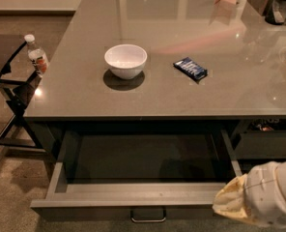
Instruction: Close top drawer
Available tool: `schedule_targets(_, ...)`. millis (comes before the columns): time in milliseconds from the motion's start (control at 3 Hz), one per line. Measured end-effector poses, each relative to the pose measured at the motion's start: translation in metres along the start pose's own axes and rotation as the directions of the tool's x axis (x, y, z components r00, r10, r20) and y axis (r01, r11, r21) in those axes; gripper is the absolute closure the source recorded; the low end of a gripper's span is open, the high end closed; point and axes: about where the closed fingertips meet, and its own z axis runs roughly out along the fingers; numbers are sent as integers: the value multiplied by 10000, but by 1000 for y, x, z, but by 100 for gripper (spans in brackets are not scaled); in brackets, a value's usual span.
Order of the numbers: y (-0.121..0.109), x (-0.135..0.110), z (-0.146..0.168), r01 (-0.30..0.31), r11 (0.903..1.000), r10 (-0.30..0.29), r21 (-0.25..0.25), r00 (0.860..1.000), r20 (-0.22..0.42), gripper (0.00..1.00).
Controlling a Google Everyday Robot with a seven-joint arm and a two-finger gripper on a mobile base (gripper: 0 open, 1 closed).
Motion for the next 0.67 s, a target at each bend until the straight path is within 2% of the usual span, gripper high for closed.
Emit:
schedule_targets(333, 13, 3, 24, 169, 9992, -200, 355, 9956, 914, 100)
schedule_targets(667, 20, 5, 46, 941, 9934, -1014, 650, 9877, 1189, 100)
